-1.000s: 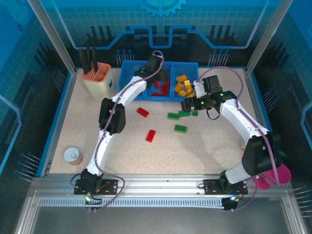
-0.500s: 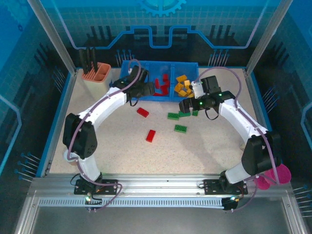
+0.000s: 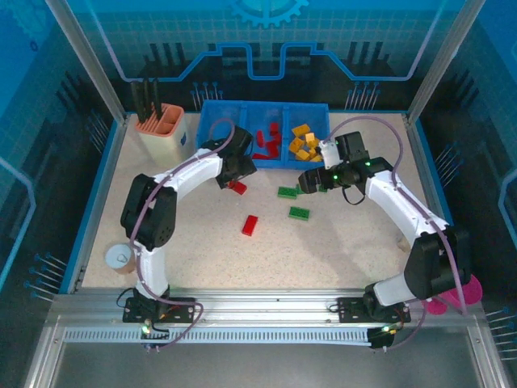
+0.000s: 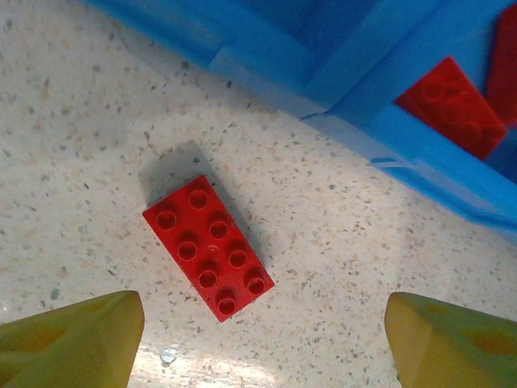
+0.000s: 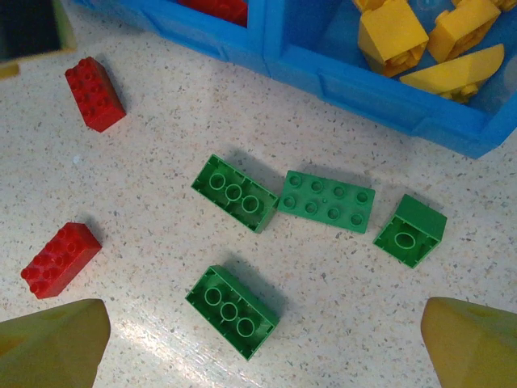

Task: Sort the legos into containers by color
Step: Pick up the lego from the center of the table.

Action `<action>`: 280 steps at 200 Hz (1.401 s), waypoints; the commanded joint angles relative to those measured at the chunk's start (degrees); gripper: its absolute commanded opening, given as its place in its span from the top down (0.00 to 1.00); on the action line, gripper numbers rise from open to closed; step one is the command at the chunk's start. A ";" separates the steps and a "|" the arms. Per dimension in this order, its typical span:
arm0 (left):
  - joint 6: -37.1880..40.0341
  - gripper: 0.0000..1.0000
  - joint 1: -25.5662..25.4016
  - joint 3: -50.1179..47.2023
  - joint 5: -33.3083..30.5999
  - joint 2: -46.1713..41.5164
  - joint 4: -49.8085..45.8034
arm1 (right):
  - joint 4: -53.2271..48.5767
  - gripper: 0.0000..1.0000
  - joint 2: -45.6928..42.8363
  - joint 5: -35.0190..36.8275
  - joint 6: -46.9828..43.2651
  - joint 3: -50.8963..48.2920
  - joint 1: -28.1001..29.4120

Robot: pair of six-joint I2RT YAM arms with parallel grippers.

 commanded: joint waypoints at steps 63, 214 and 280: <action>-9.88 0.24 -0.02 0.82 1.07 7.16 -1.30 | 0.99 0.00 -1.81 -0.72 -0.99 -1.66 -0.47; -3.21 0.79 1.21 -0.14 5.60 9.42 -6.27 | 1.09 0.00 0.95 -0.96 -0.94 -0.78 -0.61; 15.23 0.78 -5.24 22.71 -11.83 7.35 -16.30 | 3.33 0.00 1.88 -1.89 1.32 -4.12 -0.47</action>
